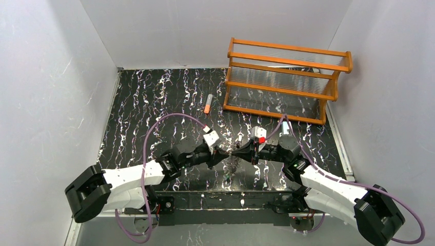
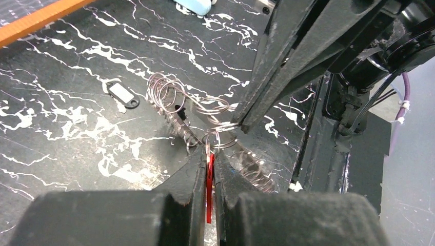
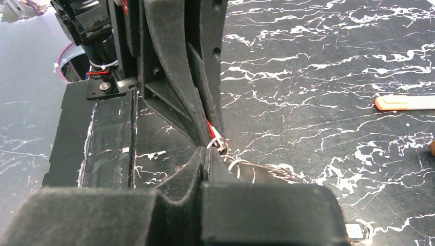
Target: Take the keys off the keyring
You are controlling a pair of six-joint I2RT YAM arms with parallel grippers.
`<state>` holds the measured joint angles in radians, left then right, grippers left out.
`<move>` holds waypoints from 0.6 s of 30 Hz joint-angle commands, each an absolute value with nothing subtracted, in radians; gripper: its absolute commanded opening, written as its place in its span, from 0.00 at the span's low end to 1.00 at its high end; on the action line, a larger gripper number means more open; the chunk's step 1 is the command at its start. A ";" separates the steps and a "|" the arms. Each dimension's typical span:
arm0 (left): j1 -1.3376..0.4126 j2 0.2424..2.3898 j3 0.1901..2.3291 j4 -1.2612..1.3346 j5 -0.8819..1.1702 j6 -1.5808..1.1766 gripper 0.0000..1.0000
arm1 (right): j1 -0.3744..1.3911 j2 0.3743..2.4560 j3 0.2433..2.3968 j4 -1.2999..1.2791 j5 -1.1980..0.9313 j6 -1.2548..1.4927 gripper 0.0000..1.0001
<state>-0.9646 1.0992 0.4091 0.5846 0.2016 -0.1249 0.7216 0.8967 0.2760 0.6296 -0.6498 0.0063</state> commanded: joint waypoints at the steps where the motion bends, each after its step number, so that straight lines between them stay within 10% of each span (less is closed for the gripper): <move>1: -0.943 1.181 0.428 0.589 0.166 -0.150 0.00 | 0.724 0.890 0.262 0.874 -0.677 0.086 0.01; 13: -0.944 1.232 0.406 0.736 0.212 -0.199 0.00 | 0.723 0.936 0.271 0.815 -0.619 0.053 0.01; 18: -0.944 1.152 0.441 0.618 0.198 -0.139 0.00 | 0.724 0.844 0.332 0.478 -0.559 -0.044 0.25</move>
